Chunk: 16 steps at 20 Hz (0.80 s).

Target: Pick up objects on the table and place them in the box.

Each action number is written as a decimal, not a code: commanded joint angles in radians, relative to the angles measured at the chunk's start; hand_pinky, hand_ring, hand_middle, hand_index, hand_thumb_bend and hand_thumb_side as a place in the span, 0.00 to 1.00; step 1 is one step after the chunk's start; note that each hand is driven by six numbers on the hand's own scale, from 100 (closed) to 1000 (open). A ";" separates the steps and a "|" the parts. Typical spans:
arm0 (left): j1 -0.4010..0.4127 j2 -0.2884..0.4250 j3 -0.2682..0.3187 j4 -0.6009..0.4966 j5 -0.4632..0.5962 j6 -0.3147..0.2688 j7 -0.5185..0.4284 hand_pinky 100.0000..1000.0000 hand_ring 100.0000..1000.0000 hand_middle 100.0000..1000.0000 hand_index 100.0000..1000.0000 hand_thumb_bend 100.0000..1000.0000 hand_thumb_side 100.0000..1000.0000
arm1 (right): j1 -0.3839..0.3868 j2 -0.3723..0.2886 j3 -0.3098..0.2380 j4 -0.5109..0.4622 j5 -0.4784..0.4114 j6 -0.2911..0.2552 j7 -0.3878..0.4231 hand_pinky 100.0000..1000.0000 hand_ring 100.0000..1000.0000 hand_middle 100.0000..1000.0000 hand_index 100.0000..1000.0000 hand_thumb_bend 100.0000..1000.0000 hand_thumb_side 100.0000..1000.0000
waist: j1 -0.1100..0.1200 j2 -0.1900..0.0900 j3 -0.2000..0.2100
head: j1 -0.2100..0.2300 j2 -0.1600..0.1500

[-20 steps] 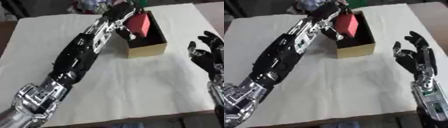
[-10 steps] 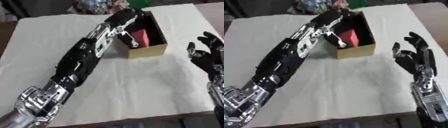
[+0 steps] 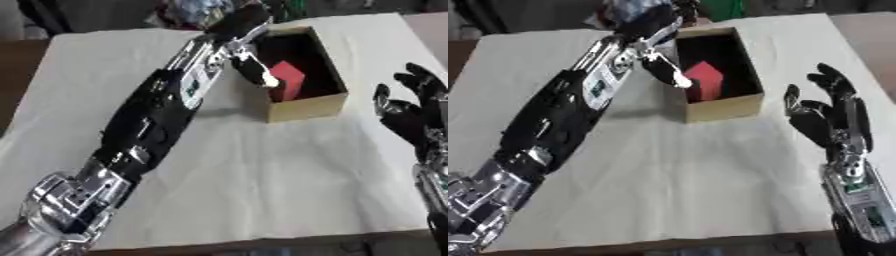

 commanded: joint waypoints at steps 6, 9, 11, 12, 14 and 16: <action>0.096 0.153 0.046 -0.225 0.136 0.063 0.071 0.76 0.75 0.74 0.88 0.52 0.00 | -0.001 -0.023 -0.032 -0.023 0.011 -0.002 -0.024 0.65 0.94 0.73 0.89 0.11 0.00 | -0.019 -0.024 0.069 | -0.042 0.006; 0.161 0.203 0.065 -0.301 0.183 0.100 0.088 0.75 0.73 0.73 0.88 0.46 0.00 | 0.004 -0.028 -0.041 -0.027 0.012 -0.002 -0.033 0.65 0.94 0.73 0.89 0.11 0.00 | -0.024 -0.023 0.096 | -0.052 0.006; 0.215 0.236 0.077 -0.358 0.218 0.121 0.106 0.75 0.73 0.73 0.87 0.45 0.00 | 0.006 -0.032 -0.044 -0.031 0.013 -0.001 -0.037 0.65 0.94 0.73 0.89 0.11 0.00 | -0.026 -0.022 0.110 | -0.053 0.007; 0.241 0.251 0.084 -0.385 0.235 0.131 0.115 0.74 0.73 0.72 0.87 0.42 0.00 | 0.006 -0.034 -0.047 -0.033 0.013 -0.001 -0.040 0.65 0.94 0.73 0.89 0.11 0.00 | -0.027 -0.020 0.118 | -0.056 0.007; 0.297 0.271 0.101 -0.442 0.270 0.153 0.135 0.74 0.73 0.72 0.87 0.40 0.00 | 0.009 -0.037 -0.053 -0.037 0.013 -0.001 -0.046 0.65 0.94 0.73 0.89 0.11 0.00 | -0.028 -0.017 0.130 | -0.060 0.009; 0.350 0.278 0.120 -0.497 0.303 0.173 0.155 0.74 0.72 0.71 0.87 0.36 0.00 | 0.010 -0.038 -0.056 -0.040 0.012 -0.002 -0.050 0.65 0.94 0.73 0.89 0.11 0.00 | -0.029 -0.015 0.138 | -0.061 0.010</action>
